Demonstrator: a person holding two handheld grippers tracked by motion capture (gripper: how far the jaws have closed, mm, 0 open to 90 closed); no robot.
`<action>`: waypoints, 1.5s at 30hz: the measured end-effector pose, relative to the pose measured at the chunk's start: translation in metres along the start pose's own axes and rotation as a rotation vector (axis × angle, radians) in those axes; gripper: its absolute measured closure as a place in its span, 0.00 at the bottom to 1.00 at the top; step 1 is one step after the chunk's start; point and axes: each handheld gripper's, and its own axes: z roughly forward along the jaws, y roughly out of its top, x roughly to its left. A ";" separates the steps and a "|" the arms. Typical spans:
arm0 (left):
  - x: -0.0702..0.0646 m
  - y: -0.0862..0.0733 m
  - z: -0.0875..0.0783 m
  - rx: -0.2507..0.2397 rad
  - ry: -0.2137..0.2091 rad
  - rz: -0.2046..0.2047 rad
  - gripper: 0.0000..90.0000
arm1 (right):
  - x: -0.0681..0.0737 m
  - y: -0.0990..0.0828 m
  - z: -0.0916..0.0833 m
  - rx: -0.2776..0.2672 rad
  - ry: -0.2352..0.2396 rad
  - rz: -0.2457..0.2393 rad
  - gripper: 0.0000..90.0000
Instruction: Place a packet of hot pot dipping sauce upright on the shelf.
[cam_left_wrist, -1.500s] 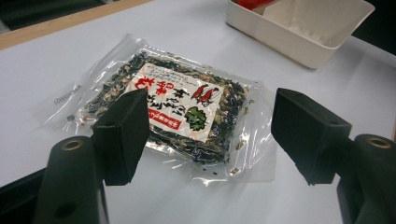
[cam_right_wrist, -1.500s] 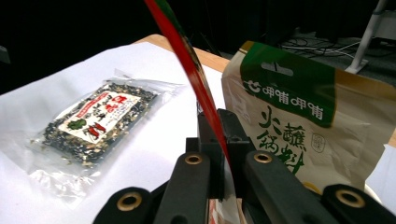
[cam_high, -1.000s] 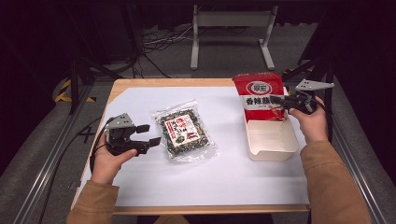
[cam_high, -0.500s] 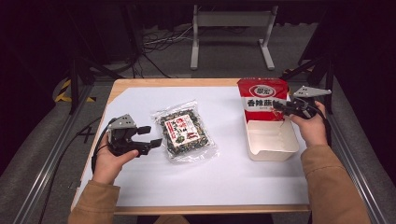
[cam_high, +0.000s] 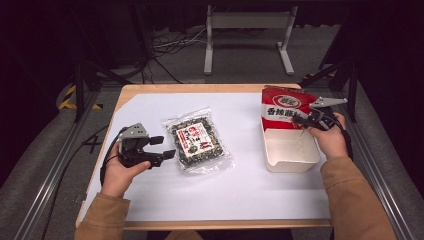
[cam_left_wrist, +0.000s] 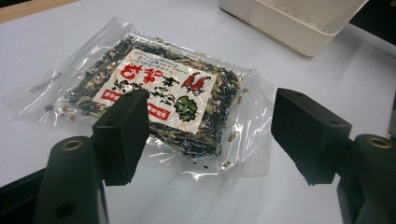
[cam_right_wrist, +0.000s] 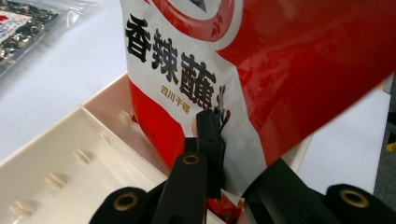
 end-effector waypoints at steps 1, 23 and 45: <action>0.000 0.000 0.000 0.000 -0.001 0.002 0.32 | 0.000 -0.001 0.000 0.005 -0.005 0.000 0.98; 0.004 -0.004 0.016 -0.033 0.046 0.040 0.30 | 0.004 -0.005 -0.023 -0.097 -0.054 0.067 0.48; 0.011 0.002 0.021 -0.017 0.060 0.040 0.10 | 0.044 -0.011 -0.094 -0.152 0.012 0.068 0.50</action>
